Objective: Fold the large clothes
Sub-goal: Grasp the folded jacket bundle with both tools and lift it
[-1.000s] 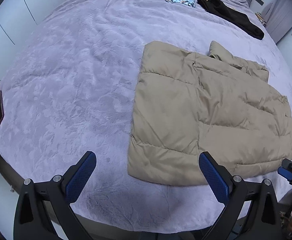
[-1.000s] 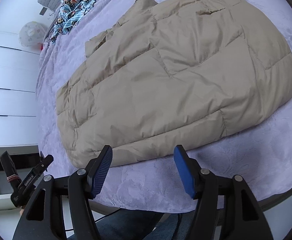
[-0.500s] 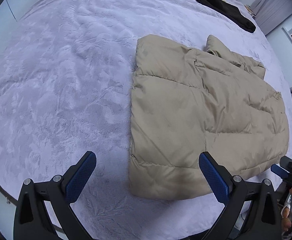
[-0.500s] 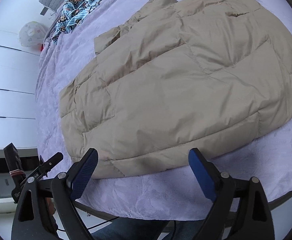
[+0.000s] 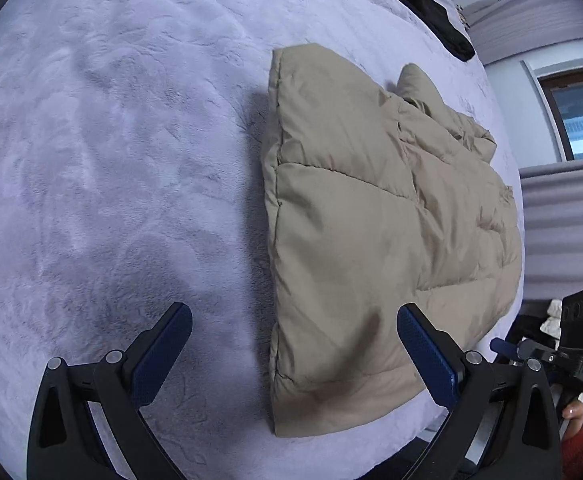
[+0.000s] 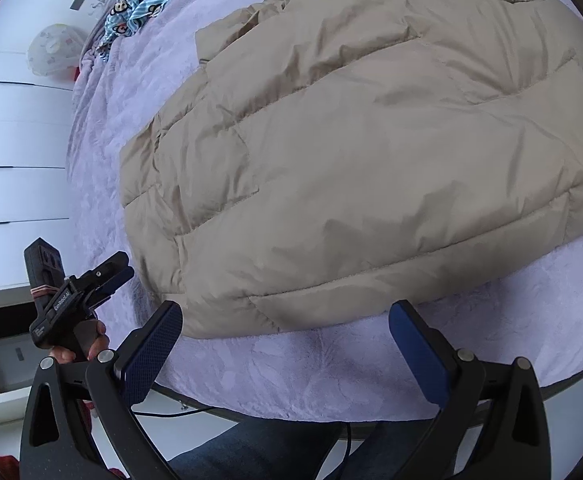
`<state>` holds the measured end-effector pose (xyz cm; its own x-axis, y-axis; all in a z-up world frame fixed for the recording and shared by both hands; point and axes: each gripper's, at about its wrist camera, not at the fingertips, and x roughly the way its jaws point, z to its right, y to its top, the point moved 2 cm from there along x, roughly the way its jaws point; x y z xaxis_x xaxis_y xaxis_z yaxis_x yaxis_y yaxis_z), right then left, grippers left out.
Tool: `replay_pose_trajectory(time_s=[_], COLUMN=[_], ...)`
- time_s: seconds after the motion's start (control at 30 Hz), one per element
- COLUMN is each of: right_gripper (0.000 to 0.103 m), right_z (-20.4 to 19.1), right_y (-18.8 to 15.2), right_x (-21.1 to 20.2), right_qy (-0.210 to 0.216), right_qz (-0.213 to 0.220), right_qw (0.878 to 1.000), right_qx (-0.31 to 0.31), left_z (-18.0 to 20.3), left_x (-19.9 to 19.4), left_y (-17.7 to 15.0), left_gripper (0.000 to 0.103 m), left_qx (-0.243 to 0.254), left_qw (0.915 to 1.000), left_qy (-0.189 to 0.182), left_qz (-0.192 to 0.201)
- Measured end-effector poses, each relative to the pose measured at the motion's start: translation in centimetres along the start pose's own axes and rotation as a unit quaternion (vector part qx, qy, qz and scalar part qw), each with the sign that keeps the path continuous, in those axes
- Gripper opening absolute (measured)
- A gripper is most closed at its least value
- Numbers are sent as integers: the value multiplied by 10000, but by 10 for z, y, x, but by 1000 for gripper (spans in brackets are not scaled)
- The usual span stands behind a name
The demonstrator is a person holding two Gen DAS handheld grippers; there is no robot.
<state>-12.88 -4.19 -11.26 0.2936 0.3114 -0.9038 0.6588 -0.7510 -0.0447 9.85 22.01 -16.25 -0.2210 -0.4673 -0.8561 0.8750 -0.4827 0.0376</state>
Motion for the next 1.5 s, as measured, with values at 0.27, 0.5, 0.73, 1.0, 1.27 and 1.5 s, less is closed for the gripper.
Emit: replay_pose_trajectory(time_s=[0.27, 0.5, 0.73, 1.0, 1.27, 1.5], right_gripper=[103, 103, 103, 57, 17, 13], right_z=[3, 5, 16, 46, 74, 91], right_y=[-5, -7, 13, 73, 128, 147], right_x=[2, 0, -17, -39, 3, 34], right_qy=[-143, -214, -379, -620, -194, 527], right_qz=[-111, -139, 107, 840, 576, 65], right_qw=[9998, 9996, 9992, 9945, 9971, 9974], right_qx=[48, 93, 60, -64, -460, -484], left_z=[19, 47, 52, 104, 207, 338], left_x=[49, 89, 84, 25, -14, 18], left_y=[28, 47, 46, 37, 25, 25], left_gripper=[102, 102, 40, 25, 25, 25], left_qx=[370, 741, 781, 862, 812, 1076], left_qw=[9953, 9863, 9819, 9828, 9849, 9932], left_qy=[-803, -1261, -1539, -1615, -1521, -427], left_qz=[-408, -767, -780, -244, 182, 111])
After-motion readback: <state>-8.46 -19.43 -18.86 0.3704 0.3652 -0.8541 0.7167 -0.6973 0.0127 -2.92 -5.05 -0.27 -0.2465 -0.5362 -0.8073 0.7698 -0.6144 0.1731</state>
